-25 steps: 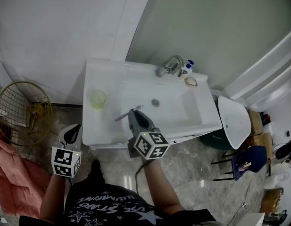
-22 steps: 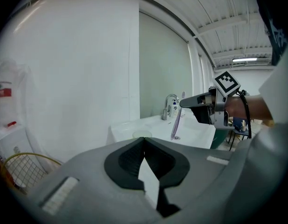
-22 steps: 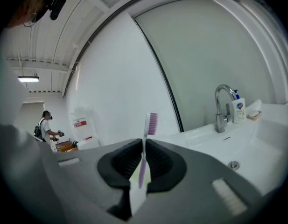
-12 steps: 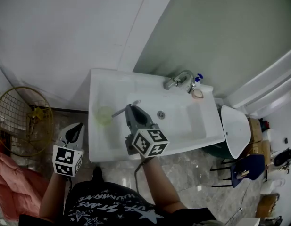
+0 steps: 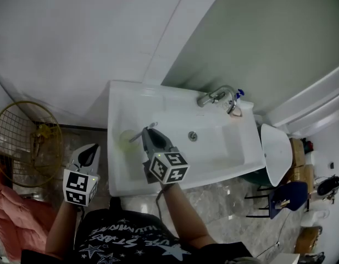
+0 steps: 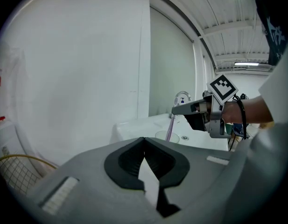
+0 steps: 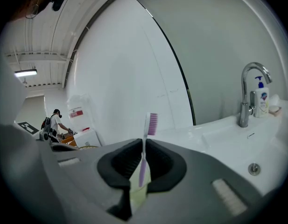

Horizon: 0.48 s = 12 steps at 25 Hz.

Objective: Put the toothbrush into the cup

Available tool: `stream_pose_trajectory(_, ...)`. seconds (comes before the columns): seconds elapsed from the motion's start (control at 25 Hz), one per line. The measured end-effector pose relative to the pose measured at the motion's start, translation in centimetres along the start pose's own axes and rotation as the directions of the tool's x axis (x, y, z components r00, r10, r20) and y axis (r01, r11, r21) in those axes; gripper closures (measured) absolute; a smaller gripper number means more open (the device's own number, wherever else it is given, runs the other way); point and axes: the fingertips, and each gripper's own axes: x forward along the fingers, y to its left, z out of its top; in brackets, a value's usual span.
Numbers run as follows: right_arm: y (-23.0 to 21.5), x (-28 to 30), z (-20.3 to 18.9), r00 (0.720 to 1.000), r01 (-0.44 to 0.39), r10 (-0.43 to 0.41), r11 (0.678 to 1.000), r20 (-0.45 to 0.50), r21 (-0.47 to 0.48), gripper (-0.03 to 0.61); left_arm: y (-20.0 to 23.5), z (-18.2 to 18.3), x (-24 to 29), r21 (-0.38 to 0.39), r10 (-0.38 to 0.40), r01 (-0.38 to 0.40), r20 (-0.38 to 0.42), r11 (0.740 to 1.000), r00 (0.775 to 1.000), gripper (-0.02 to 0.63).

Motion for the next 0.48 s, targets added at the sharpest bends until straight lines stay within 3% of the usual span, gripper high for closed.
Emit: stream_pose_trajectory(0.48, 0.0, 1.4, -4.2, 0.996, 0.008, -0.007, 1.0, -0.09, 0.016, 0.549, 0.3, -2.2, 0.4, -0.016, -0.024, 0.024, -0.034, 1.0, 0.999, 0.605)
